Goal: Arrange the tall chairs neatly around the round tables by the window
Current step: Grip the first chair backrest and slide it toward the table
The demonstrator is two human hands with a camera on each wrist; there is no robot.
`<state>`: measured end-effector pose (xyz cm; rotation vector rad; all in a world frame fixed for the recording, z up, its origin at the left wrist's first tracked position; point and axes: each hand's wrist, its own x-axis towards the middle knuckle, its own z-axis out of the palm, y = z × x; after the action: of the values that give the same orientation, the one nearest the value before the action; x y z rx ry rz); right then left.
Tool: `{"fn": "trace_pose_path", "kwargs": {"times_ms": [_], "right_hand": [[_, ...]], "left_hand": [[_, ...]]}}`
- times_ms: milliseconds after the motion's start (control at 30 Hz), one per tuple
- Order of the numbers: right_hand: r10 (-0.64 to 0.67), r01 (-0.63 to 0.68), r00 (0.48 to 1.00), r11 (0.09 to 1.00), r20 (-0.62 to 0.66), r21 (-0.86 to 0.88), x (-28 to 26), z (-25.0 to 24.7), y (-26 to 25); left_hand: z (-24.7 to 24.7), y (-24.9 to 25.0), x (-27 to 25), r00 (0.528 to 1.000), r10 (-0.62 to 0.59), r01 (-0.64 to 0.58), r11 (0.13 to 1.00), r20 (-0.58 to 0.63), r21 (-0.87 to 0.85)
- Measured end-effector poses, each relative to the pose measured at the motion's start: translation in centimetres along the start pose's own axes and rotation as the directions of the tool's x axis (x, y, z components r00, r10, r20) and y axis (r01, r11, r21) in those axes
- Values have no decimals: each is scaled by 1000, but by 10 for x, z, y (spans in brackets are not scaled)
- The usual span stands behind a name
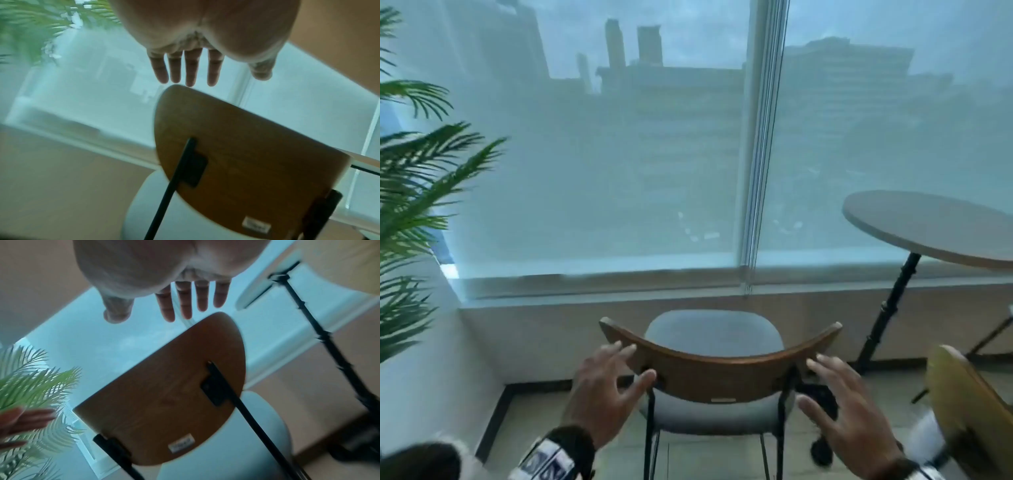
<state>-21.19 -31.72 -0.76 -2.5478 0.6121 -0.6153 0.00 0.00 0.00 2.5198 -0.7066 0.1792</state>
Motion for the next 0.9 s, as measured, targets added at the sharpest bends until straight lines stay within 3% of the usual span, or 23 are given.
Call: {"fn": "trace_pose_path", "kwargs": {"times_ms": [67, 167, 333, 433, 567, 700, 900], "right_hand": [[-36, 55, 993, 985, 114, -166, 32, 7, -11], [0, 102, 964, 925, 267, -365, 76, 12, -21], [-38, 192, 933, 894, 359, -405, 109, 20, -14], [-67, 204, 946, 882, 316, -424, 107, 25, -13], [-42, 168, 964, 860, 262, -482, 99, 35, -19], [20, 82, 982, 853, 189, -516, 79, 50, -45], [226, -145, 972, 791, 64, -594, 52, 81, -102]], "left_hand": [[6, 19, 33, 993, 112, -117, 985, 47, 130], [15, 36, 69, 972, 130, -186, 936, 196, 300], [37, 44, 87, 959, 165, -242, 901, 230, 361], [43, 40, 92, 954, 191, -269, 885, 230, 380], [47, 24, 102, 931, 317, -362, 867, 181, 342], [44, -4, 125, 868, 464, -497, 822, 178, 278], [39, -37, 176, 721, 651, -686, 718, 239, 114]]}}
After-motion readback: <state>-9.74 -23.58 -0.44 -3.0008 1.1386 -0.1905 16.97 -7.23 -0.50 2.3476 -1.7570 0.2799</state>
